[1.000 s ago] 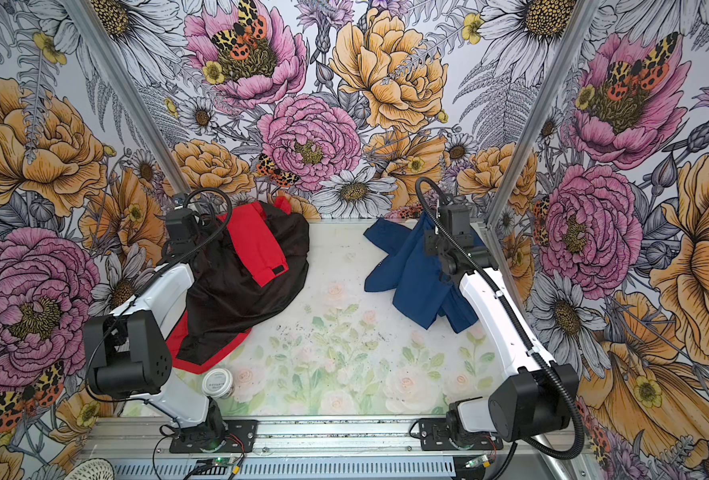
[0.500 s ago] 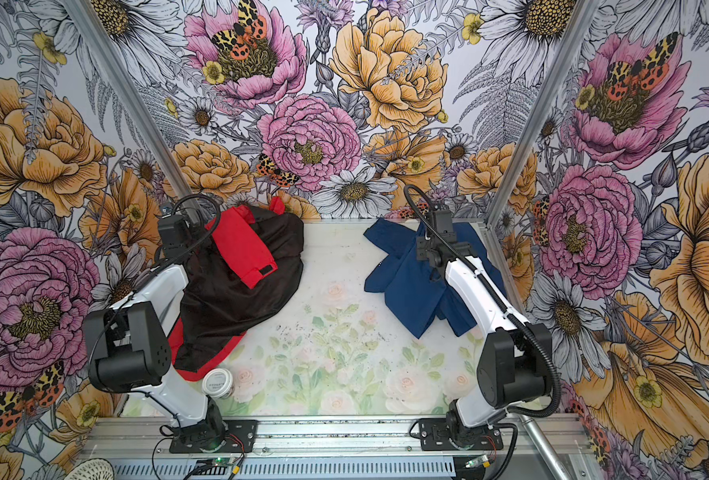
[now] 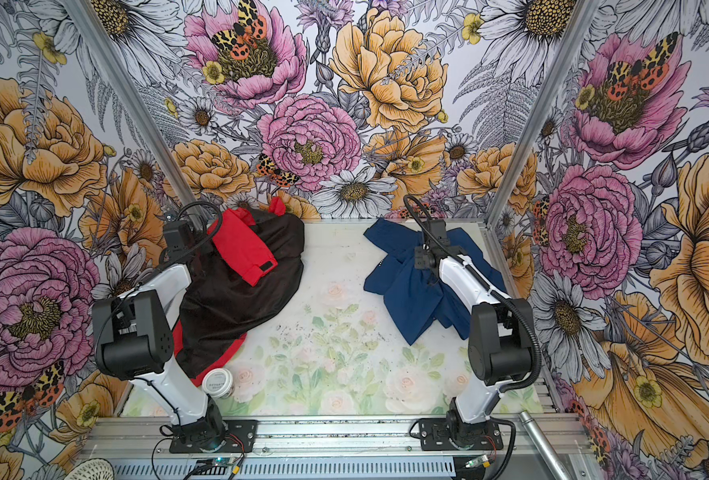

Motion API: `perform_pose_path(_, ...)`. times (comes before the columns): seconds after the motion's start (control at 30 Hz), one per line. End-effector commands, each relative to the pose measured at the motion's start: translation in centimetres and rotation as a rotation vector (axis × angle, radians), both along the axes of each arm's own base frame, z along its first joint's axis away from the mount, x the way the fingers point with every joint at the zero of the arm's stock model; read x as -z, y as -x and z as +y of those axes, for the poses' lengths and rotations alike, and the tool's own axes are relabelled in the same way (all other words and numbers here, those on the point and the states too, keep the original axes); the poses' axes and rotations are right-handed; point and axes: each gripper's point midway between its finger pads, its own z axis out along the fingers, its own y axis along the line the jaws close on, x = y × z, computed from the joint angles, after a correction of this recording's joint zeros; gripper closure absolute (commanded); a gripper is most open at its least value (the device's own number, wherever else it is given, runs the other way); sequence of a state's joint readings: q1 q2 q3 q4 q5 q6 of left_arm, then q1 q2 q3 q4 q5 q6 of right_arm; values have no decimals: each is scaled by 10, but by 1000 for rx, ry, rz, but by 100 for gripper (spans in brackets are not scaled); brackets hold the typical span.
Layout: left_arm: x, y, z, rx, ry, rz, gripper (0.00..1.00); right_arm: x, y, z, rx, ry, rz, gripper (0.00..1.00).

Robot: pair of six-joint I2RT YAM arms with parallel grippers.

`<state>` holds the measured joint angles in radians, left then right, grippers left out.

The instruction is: Pick out a specific cloth from the pile

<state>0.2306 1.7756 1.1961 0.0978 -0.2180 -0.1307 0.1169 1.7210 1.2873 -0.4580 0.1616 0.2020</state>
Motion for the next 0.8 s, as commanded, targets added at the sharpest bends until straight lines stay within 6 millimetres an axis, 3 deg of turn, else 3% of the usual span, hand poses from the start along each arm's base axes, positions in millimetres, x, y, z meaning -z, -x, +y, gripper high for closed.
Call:
perform_pose_path(0.0,16,6,9,-40,20,18,68,34,5,-2,19,-41,86,88)
perform_pose_path(0.07,11,7,7,-36,22,6,46,39,5,-2,18,-52,97,76)
perform_pose_path(0.17,-4,11,7,-38,18,-23,25,31,5,0,11,-61,81,59)
perform_pose_path(0.37,-43,30,-1,-44,6,-105,15,-15,9,0,9,-85,-24,33)
perform_pose_path(0.43,-55,40,-5,-49,-6,-128,13,-35,14,-1,16,-89,-72,16)
perform_pose_path(0.53,-71,58,-15,-57,-28,-182,9,-71,26,-3,19,-88,-160,12)
perform_pose_path(0.6,-78,68,-27,-44,-50,-207,8,-91,36,-5,18,-82,-212,2)
perform_pose_path(0.77,-91,95,-67,10,-98,-271,2,-132,62,-15,42,-59,-358,1)
